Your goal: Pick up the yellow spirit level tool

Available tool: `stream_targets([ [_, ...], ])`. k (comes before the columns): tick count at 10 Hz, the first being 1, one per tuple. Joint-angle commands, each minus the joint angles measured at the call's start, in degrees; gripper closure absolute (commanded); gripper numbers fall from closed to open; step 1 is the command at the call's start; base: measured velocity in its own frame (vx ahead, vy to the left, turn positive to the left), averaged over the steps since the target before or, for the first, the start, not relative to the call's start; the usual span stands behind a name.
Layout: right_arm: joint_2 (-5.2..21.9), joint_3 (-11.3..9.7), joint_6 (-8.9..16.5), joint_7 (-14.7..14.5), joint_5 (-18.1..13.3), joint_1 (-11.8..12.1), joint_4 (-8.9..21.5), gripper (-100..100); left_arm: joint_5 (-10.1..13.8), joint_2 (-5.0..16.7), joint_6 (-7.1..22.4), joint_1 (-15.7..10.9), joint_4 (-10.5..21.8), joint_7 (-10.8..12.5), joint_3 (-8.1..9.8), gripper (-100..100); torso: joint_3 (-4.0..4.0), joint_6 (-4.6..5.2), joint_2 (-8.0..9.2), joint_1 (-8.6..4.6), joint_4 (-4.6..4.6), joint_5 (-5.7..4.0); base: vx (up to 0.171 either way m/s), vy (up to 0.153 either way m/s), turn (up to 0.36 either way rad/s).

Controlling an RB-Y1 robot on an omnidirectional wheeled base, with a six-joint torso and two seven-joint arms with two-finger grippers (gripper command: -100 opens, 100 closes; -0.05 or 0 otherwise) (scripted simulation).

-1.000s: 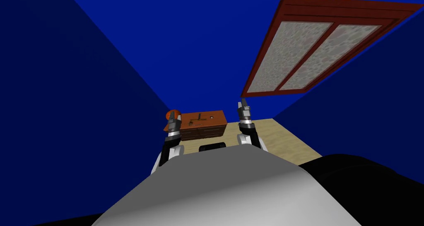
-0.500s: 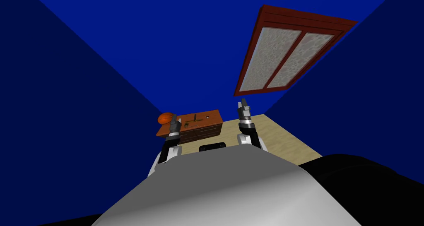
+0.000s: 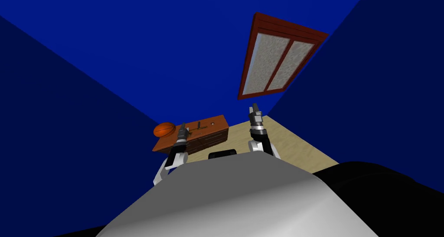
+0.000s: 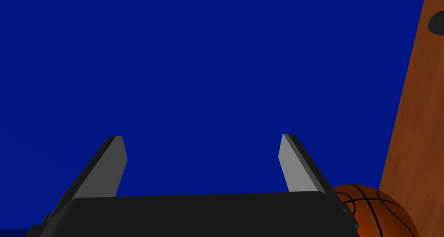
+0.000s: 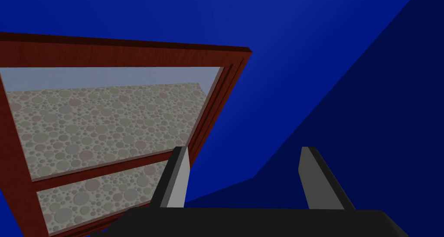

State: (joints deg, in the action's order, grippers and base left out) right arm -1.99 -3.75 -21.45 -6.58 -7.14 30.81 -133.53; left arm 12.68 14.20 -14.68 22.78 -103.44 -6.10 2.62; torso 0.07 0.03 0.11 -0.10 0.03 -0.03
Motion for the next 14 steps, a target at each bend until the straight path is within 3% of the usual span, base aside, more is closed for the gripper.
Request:
stream_targets([
  [1,0.00,0.00,0.00,0.00,0.00,0.00,0.00,0,0.57,0.38,2.23,-0.78,2.70,-0.42,0.47,-100,0.00,0.00,0.00,0.00,0.00,0.00,-0.018,-0.022,-0.144],
  [4,0.00,0.01,0.00,0.00,0.00,0.02,0.00,0,3.14,3.05,6.45,-3.05,7.76,-0.71,2.41,-100,-0.02,-0.07,-0.04,0.07,-0.01,0.02,-0.010,-0.023,-0.235],
  [6,0.00,0.01,0.00,0.00,0.00,0.02,0.00,0,3.14,3.05,6.45,-3.05,9.43,-0.71,2.41,-100,-0.03,-0.08,-0.05,0.11,-0.01,0.02,-0.006,-0.006,-0.047],
  [9,0.01,0.02,0.00,0.00,0.00,0.02,0.00,0,5.91,5.67,11.02,-5.43,14.24,-0.99,4.48,-100,-0.03,-0.08,-0.05,0.13,-0.01,0.03,-0.006,-0.012,-0.266],
  [11,0.01,0.02,0.00,0.00,0.00,0.02,0.00,0,5.91,5.67,11.02,-5.43,16.48,-0.99,4.48,-100,-0.03,-0.10,-0.06,0.14,-0.02,0.03,-0.003,0.000,-0.048],
  [14,0.01,0.02,0.00,0.00,0.00,0.02,0.00,0,8.85,8.21,15.80,-7.87,22.54,-1.24,6.62,-100,-0.04,-0.08,-0.07,0.15,-0.02,0.04,-0.003,-0.002,-0.246],
])
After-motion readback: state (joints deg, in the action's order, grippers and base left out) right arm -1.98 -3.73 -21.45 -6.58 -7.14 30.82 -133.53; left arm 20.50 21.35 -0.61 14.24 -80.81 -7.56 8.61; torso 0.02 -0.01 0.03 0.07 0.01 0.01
